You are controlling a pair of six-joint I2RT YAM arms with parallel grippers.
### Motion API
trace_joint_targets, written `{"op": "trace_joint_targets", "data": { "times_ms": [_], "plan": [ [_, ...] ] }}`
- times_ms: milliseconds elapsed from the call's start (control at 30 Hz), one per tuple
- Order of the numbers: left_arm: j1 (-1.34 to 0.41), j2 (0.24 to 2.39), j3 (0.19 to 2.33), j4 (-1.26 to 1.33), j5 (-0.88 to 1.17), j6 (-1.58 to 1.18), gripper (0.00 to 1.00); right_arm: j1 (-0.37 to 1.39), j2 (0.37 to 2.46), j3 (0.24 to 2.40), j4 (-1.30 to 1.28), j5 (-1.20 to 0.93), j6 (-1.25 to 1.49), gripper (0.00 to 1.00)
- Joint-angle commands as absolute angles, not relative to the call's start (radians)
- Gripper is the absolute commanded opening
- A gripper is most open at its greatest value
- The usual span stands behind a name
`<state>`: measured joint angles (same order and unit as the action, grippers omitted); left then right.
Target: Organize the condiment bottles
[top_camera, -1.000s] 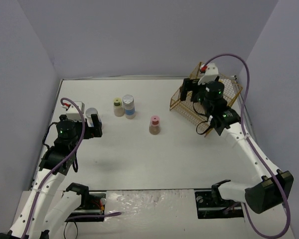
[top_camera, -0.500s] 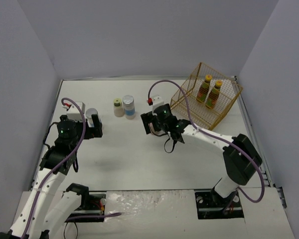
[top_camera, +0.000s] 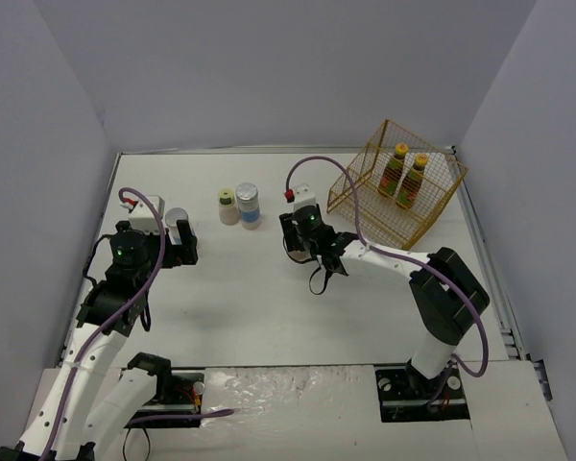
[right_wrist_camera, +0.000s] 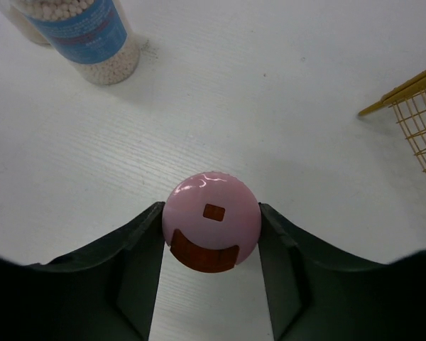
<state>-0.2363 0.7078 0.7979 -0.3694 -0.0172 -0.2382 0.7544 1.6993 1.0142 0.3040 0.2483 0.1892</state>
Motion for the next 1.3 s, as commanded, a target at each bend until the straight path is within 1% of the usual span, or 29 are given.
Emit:
{"op": "trace_joint_targets", "data": {
  "times_ms": [0,67,167,333,433,600,767,900,1267],
  "plan": [
    [-0.232,0.716,0.838,-0.314,-0.004,-0.239,0.97,0.758,1.661,1.022,0.357,0.289,0.193,0.26],
    [-0.232,0.716,0.838,-0.314,-0.003,-0.240,0.97,0.758,1.617,1.028,0.328,0.293,0.193,0.12],
    [-0.232,0.716,0.838,-0.315,-0.003,-0.242,0.97,0.759,1.529,1.051,0.277,0.326,0.184,0.00],
    [-0.231,0.719,0.838,-0.315,-0.003,-0.242,0.97,0.741,1.418,1.126,0.176,0.499,0.184,0.00],
    [-0.230,0.719,0.838,-0.316,-0.003,-0.242,0.97,0.694,1.389,1.145,0.147,0.575,0.198,0.00],
    [-0.230,0.722,0.839,-0.319,-0.007,-0.244,0.97,0.576,1.363,1.145,0.137,0.585,0.265,0.00],
    [-0.230,0.726,0.840,-0.321,-0.007,-0.245,0.97,0.509,1.392,1.163,0.137,0.597,0.282,0.00],
    [-0.230,0.724,0.839,-0.321,-0.006,-0.245,0.97,0.476,1.430,1.161,0.165,0.606,0.280,0.00],
    [-0.230,0.726,0.838,-0.319,0.000,-0.248,0.97,0.394,1.540,1.091,0.267,0.534,0.325,0.00]
  ]
}}
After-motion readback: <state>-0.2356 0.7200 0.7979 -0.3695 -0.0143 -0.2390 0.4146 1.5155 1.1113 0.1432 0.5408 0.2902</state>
